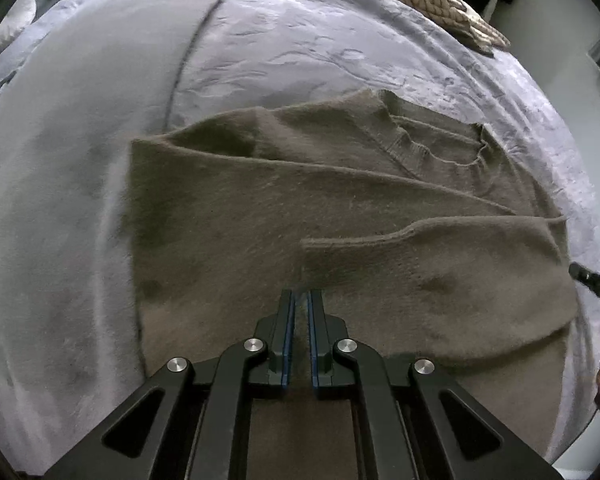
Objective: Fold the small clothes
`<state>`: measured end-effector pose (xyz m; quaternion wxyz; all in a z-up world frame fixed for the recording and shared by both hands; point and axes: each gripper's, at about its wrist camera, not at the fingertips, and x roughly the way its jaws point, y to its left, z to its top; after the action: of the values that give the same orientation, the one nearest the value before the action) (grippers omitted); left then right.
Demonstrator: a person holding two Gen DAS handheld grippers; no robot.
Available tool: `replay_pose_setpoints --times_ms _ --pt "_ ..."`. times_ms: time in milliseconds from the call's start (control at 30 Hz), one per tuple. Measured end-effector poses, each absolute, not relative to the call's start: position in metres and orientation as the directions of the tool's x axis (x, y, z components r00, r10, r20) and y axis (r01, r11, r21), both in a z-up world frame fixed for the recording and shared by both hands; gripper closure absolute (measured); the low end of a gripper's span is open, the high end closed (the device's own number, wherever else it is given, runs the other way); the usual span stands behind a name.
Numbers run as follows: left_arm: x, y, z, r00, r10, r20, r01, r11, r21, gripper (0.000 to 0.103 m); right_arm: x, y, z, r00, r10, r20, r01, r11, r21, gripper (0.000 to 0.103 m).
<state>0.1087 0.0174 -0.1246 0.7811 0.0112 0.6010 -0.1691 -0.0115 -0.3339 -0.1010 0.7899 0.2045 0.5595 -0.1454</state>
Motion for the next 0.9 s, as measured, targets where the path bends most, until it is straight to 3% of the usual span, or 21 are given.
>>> replay_pose_setpoints --times_ms 267,467,533,600,733,900 --pt "0.101 0.006 -0.118 0.220 -0.276 -0.936 0.303 0.931 -0.204 0.095 -0.009 -0.286 -0.126 0.274 0.038 -0.961 0.381 0.913 0.145 0.086" --pt "0.082 0.003 -0.136 0.221 -0.200 -0.955 0.336 0.934 -0.118 0.094 -0.025 -0.288 -0.132 0.242 0.075 -0.967 0.428 0.886 0.176 0.086" --pt "0.078 0.009 -0.133 0.222 -0.191 -0.956 0.330 0.937 -0.111 0.080 -0.028 -0.286 -0.130 0.220 0.078 -0.972 0.439 0.882 0.170 0.083" --pt "0.076 0.015 -0.128 0.233 -0.160 -0.959 0.305 0.949 -0.084 0.052 -0.031 -0.280 -0.125 0.209 0.077 -0.975 0.444 0.881 0.165 0.079" --pt "0.068 0.022 -0.122 0.211 -0.159 -0.965 0.275 0.957 -0.097 0.050 -0.038 -0.265 -0.113 0.202 0.088 -0.975 0.441 0.881 0.171 0.058" --pt "0.054 0.024 -0.116 0.184 -0.154 -0.971 0.264 0.959 -0.102 0.050 -0.050 -0.246 -0.102 0.183 0.113 -0.977 0.426 0.886 0.182 0.058"
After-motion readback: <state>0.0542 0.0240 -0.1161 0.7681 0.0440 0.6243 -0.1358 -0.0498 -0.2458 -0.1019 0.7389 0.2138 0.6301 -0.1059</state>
